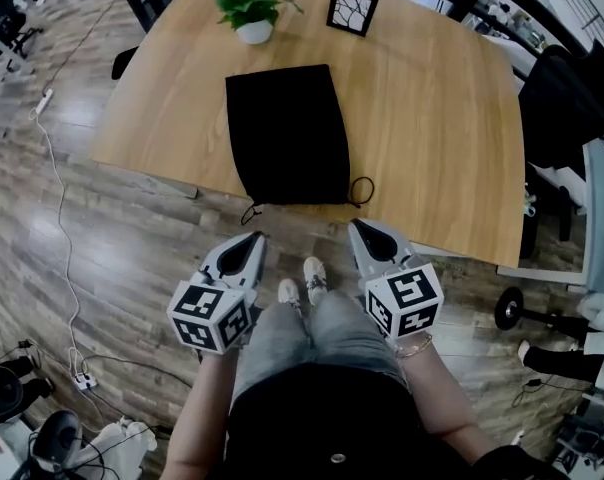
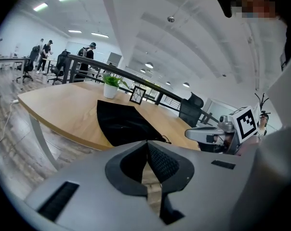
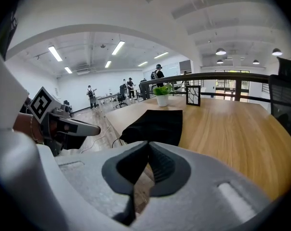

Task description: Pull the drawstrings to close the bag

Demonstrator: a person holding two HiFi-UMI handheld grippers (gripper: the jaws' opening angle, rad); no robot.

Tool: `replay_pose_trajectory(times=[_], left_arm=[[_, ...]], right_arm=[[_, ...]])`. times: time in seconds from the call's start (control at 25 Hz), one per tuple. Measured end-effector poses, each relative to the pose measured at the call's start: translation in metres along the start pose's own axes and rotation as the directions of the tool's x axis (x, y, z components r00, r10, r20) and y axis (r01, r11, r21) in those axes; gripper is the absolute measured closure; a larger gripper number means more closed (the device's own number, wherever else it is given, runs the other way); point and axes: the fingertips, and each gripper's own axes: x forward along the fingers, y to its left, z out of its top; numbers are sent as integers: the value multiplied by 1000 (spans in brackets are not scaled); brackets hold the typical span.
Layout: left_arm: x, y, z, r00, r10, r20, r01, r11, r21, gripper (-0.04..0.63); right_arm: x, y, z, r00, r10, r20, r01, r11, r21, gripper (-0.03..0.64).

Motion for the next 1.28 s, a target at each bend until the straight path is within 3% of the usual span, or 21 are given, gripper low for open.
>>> replay_pose_trajectory(times=[0.68, 0.8, 0.84, 0.88, 1.28], left_arm=[[37, 34, -30, 991, 94, -99, -97, 995, -22, 577], [44, 41, -29, 989, 94, -110, -97, 995, -23, 539], [47, 42, -30, 989, 92, -118, -96, 995, -23, 504], [51, 44, -31, 987, 94, -127, -97, 995, -16, 492], [71, 69, -33, 971, 166, -174, -155, 985, 77, 468]], right_arm=[[41, -37, -24, 991, 33, -128, -48, 993, -111, 617], [48, -40, -28, 987, 50, -151, -70, 989, -133, 613], [50, -40, -31, 985, 59, -165, -82, 987, -140, 526], [52, -41, -33, 982, 65, -177, -92, 984, -151, 497], [66, -52, -41, 973, 87, -215, -151, 942, -299, 498]])
